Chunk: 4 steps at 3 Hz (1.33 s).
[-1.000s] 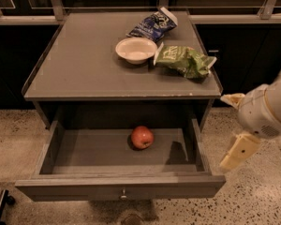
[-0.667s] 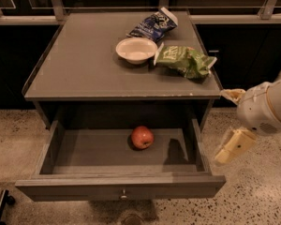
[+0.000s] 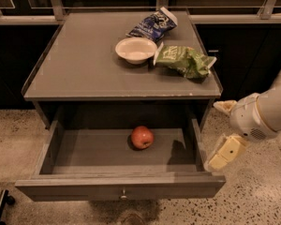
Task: Pick apple from top drawer and place on counter
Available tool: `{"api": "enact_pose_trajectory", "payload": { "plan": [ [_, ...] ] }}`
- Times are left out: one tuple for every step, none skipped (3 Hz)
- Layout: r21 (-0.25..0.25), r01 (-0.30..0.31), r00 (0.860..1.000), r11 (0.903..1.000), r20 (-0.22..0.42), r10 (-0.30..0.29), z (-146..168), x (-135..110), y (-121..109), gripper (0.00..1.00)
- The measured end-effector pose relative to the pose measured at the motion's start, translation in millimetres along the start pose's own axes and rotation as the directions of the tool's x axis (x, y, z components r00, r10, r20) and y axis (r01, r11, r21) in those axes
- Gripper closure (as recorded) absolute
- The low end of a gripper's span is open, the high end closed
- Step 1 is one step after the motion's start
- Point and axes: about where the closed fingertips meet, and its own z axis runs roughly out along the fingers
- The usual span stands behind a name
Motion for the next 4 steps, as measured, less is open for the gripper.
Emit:
{"api": "enact_pose_trajectory", "payload": {
  "plan": [
    [-0.1,-0.083,0.995,0.9915,0.041,0.088,46.9,23.7,8.2,0.0],
    [-0.165,-0.103,0.991,0.9809,0.07,0.115,93.7,32.7,13.2,0.0],
    [-0.171,-0.108,0.99,0.9793,0.071,0.121,97.9,35.2,13.1,0.0],
    [-0.145,-0.133,0.984,0.9805,0.097,0.148,106.3,36.8,11.5,0.0]
  ]
}}
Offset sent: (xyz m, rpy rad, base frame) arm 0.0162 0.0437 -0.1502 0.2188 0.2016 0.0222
